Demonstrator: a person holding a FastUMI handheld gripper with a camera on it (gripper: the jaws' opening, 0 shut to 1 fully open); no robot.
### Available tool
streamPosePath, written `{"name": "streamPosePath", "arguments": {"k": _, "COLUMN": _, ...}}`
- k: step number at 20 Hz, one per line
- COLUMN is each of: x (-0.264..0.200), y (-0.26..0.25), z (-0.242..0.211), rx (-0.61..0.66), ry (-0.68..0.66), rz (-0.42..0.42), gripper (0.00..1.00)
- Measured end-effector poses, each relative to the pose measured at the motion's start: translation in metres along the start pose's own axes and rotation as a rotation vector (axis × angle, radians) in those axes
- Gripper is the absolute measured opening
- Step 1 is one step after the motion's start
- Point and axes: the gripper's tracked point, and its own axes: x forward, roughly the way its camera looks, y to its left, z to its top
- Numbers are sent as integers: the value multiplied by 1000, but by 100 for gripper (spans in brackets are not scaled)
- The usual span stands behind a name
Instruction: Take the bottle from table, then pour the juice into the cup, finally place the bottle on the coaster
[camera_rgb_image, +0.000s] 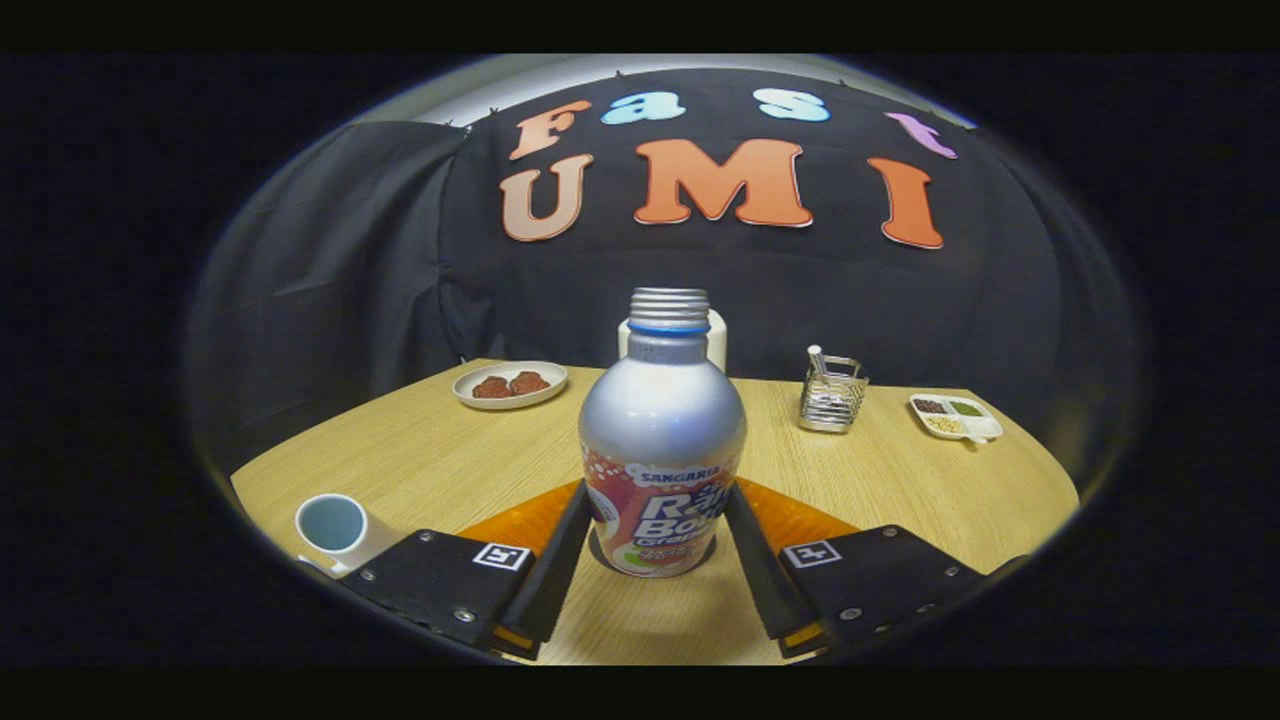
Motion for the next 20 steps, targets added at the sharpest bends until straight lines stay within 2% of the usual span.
{"name": "streamPosePath", "arguments": {"k": 12, "x": 24, "y": 10, "z": -15, "rx": -68, "ry": 19, "rz": 8, "gripper": 78}}
{"name": "streamPosePath", "arguments": {"k": 17, "x": 24, "y": 10, "z": -15, "rx": -100, "ry": 19, "rz": -4, "gripper": 80}}
{"name": "streamPosePath", "arguments": {"k": 20, "x": 24, "y": 11, "z": -20, "rx": -98, "ry": 35, "rz": -1, "gripper": 85}}
